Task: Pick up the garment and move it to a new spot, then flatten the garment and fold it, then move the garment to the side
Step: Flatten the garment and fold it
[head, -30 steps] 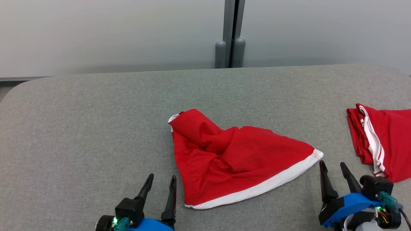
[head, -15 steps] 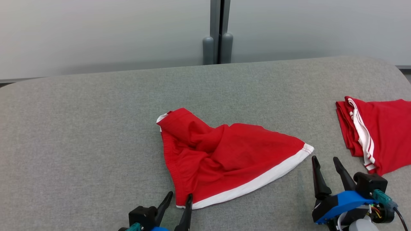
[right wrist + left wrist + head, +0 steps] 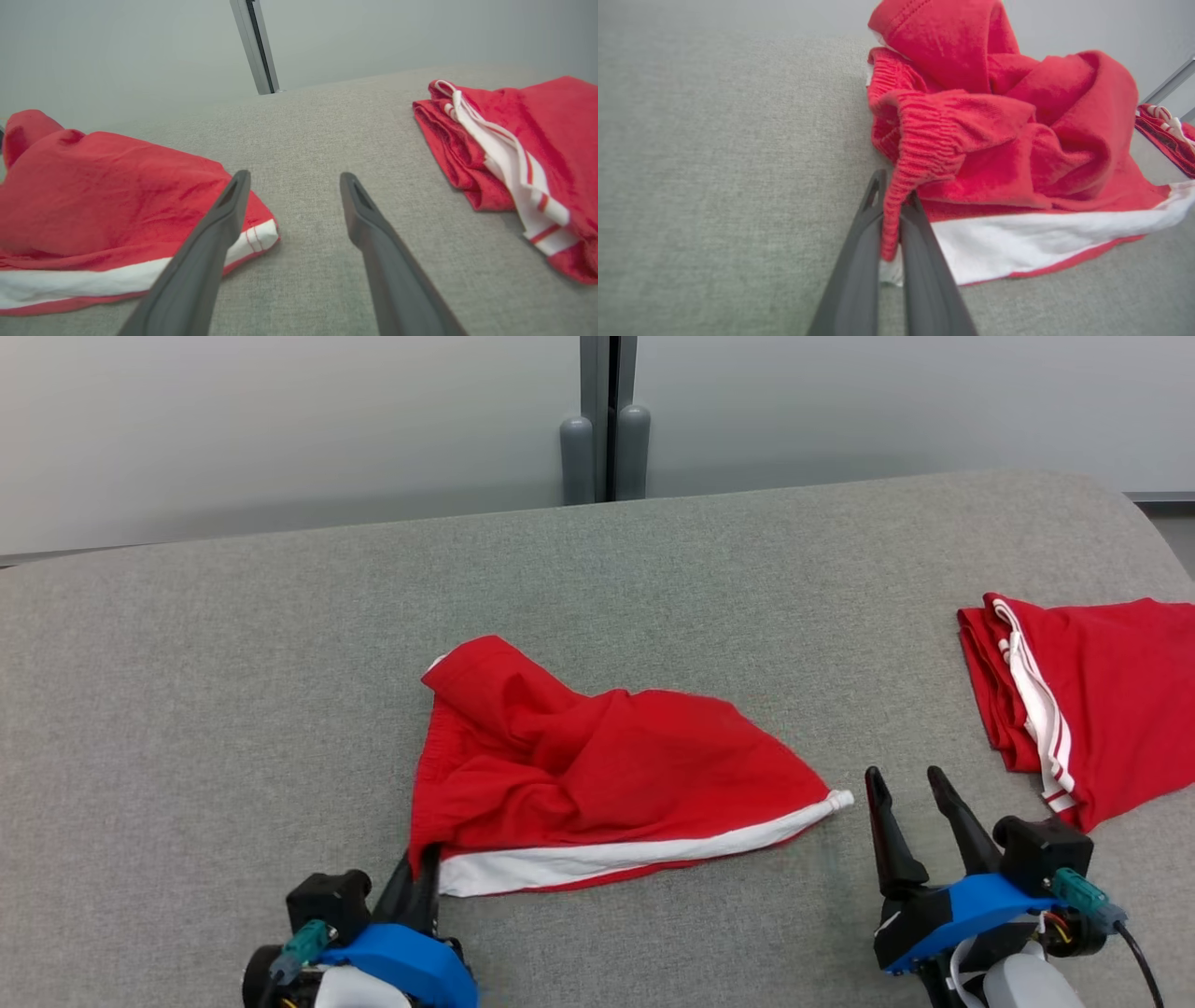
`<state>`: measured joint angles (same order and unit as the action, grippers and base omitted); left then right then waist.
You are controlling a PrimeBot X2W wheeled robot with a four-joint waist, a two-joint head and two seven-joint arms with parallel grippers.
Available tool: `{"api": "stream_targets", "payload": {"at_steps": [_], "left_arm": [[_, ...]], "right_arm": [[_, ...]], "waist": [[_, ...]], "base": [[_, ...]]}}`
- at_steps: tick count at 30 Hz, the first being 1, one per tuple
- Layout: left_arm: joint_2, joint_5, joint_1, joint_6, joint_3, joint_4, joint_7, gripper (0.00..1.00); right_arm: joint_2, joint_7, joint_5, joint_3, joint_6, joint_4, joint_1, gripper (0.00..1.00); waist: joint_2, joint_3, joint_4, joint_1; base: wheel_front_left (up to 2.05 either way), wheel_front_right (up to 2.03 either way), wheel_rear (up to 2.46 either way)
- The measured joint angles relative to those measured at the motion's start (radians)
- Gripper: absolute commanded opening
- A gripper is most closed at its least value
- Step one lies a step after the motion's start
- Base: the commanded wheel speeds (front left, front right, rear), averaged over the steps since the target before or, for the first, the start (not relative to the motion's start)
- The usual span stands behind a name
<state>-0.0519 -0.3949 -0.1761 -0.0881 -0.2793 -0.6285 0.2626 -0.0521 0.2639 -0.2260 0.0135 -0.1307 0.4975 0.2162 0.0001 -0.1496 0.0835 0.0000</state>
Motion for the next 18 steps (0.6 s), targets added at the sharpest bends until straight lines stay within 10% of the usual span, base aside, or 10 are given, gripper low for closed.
{"api": "stream_targets", "payload": {"at_steps": [3, 4, 5, 6, 18], "left_arm": [[-0.01, 0.049, -0.014, 0.0, 0.048, 0.0, 0.0, 0.11], [-0.014, 0.064, -0.015, 0.0, 0.059, -0.002, 0.0, 0.29], [-0.019, 0.087, -0.015, 0.001, 0.069, -0.002, 0.0, 0.79], [-0.024, 0.105, -0.015, 0.009, 0.08, 0.001, 0.0, 1.0], [-0.012, 0.23, 0.095, 0.093, 0.202, 0.129, 0.0, 1.0]], "right_arm": [[0.0, 0.0, -0.018, 0.035, 0.0, -0.003, 0.0, 1.0], [0.001, 0.0, -0.024, 0.047, 0.0, -0.006, 0.0, 1.0], [0.001, 0.0, -0.025, 0.054, 0.0, -0.01, 0.0, 1.0], [0.001, 0.0, -0.027, 0.06, 0.0, -0.018, 0.0, 1.0], [0.002, 0.0, 0.023, 0.106, 0.0, -0.106, -0.059, 1.0]], "waist": [[0.0, 0.005, 0.002, 0.0], [0.0, 0.006, 0.003, 0.0], [0.0, 0.008, 0.004, 0.0], [0.0001, 0.011, 0.004, 0.0], [-0.0001, 0.086, -0.01, -0.0001]], "base": [[0.0, 0.0, 0.0], [0.0, 0.0, 0.0], [0.0, 0.0, 0.0], [0.0, 0.0, 0.0], [0.0, 0.0, 0.0]]}}
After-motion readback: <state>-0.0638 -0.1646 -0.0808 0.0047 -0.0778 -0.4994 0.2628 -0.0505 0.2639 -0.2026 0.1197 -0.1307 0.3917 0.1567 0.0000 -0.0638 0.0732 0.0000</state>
